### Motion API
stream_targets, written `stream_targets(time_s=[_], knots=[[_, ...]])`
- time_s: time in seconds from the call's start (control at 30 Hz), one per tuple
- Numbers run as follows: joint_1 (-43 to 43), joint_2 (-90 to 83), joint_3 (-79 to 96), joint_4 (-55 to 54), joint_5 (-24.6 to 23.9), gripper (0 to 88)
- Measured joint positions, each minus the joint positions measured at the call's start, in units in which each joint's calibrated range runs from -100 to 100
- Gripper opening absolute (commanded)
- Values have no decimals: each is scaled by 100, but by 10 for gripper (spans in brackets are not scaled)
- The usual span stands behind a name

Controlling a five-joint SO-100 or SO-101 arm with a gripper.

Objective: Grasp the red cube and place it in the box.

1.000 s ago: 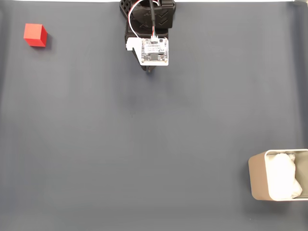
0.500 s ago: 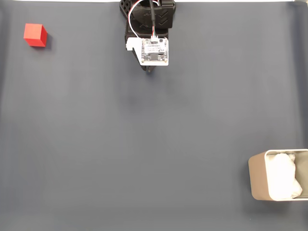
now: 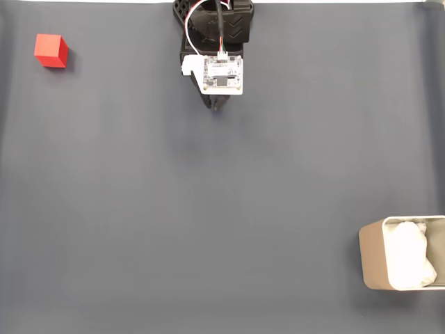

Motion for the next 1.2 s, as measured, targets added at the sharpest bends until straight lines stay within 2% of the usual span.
stream_targets(time_s=[0.4,0.63,1.2], knots=[[0,17,-63,-1273,10,0],[-104,304,-425,-1519,24,0],[-252,2015,-2532,-1798,49,0]])
